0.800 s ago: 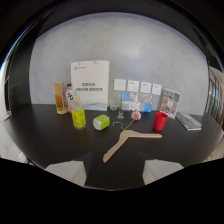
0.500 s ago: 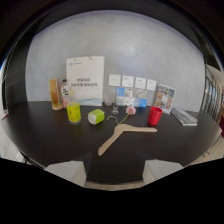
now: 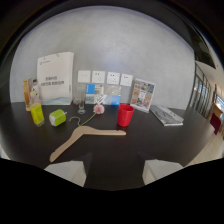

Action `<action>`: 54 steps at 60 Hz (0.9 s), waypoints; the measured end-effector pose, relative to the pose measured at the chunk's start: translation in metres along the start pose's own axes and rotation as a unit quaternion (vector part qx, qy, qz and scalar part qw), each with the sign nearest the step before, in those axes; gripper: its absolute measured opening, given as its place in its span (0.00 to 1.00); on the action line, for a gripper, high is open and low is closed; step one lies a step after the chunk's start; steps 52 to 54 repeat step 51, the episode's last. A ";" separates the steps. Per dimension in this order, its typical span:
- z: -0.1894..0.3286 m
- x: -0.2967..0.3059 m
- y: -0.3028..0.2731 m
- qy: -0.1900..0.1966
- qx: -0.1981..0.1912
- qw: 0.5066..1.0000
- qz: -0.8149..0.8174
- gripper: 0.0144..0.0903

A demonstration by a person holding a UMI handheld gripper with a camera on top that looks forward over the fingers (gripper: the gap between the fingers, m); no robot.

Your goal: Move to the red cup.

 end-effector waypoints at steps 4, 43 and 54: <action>0.022 0.014 -0.009 -0.002 0.002 1.000 -0.002 0.94; 0.206 0.056 -0.051 -0.073 -0.026 0.997 -0.015 0.94; 0.212 0.055 -0.051 -0.079 -0.029 0.996 -0.015 0.94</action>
